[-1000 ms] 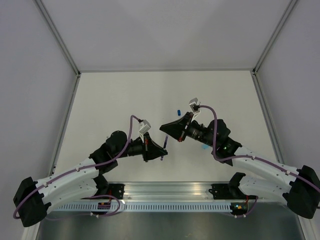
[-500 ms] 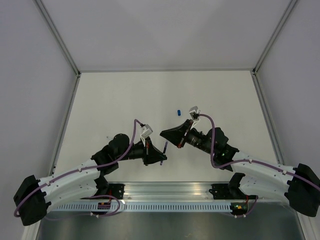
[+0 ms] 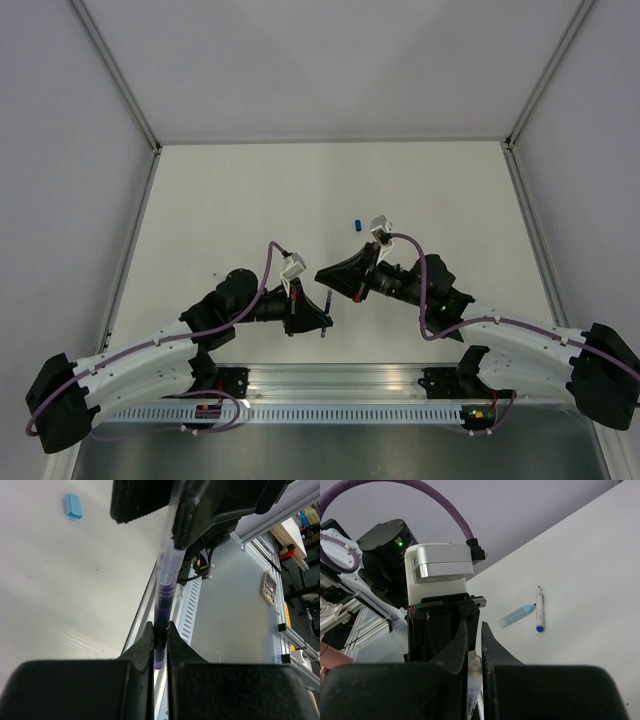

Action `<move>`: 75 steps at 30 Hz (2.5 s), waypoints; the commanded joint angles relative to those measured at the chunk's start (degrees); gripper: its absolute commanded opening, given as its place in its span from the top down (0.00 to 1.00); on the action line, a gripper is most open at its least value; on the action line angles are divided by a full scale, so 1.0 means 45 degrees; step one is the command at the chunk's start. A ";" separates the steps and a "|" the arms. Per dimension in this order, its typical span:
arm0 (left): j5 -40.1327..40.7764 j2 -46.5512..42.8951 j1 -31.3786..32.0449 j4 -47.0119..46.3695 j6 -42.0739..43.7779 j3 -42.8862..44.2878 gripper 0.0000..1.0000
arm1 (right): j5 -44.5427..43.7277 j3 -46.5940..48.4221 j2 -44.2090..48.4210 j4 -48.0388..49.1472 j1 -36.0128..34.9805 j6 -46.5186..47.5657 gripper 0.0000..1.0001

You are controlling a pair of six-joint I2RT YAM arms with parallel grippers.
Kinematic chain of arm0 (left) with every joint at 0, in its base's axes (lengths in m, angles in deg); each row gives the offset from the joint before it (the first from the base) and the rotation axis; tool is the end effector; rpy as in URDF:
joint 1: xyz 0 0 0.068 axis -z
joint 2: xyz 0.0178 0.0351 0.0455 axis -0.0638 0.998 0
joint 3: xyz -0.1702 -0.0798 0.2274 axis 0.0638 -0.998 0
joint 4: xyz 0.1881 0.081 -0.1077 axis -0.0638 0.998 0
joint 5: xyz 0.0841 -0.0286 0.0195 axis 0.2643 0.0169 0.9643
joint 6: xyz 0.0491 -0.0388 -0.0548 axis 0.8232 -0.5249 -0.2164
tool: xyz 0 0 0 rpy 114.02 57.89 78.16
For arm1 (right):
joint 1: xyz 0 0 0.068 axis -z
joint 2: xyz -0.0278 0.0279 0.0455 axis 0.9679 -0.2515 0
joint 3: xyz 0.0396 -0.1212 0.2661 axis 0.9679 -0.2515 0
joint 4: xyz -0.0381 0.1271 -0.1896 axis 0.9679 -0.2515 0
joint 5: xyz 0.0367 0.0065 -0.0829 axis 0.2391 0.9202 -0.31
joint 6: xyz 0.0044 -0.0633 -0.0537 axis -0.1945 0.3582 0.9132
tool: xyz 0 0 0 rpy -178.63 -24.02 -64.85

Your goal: Insert the pens into the pen caps

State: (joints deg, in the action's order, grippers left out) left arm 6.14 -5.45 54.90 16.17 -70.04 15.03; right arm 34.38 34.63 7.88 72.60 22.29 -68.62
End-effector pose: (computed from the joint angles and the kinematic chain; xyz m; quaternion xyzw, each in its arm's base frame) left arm 0.0837 -0.1605 0.2635 0.2869 0.7081 -0.5512 0.3352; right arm 0.1202 0.1983 0.3167 -0.2409 0.6194 0.5743 0.4779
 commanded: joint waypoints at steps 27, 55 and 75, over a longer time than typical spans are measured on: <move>0.4172 -0.2685 -0.0567 -0.2999 0.0317 0.1810 0.98 | 0.4687 -0.0961 -0.1514 -0.4715 -0.2603 0.0507 1.00; 0.2727 -0.3915 -0.0567 -0.2157 0.0376 0.0621 0.98 | -0.1330 0.3411 -0.1787 -0.5905 -0.2682 0.0722 0.56; 0.2786 -0.4991 -0.0567 -0.0946 0.0141 -0.0552 0.98 | -0.2488 0.7419 0.0106 -0.9949 -0.2233 0.2831 0.14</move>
State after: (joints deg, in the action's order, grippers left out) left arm 17.37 -28.05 52.58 13.15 -67.79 12.69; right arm 20.96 66.15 5.60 31.93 12.12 -58.90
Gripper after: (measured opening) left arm 0.066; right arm 0.855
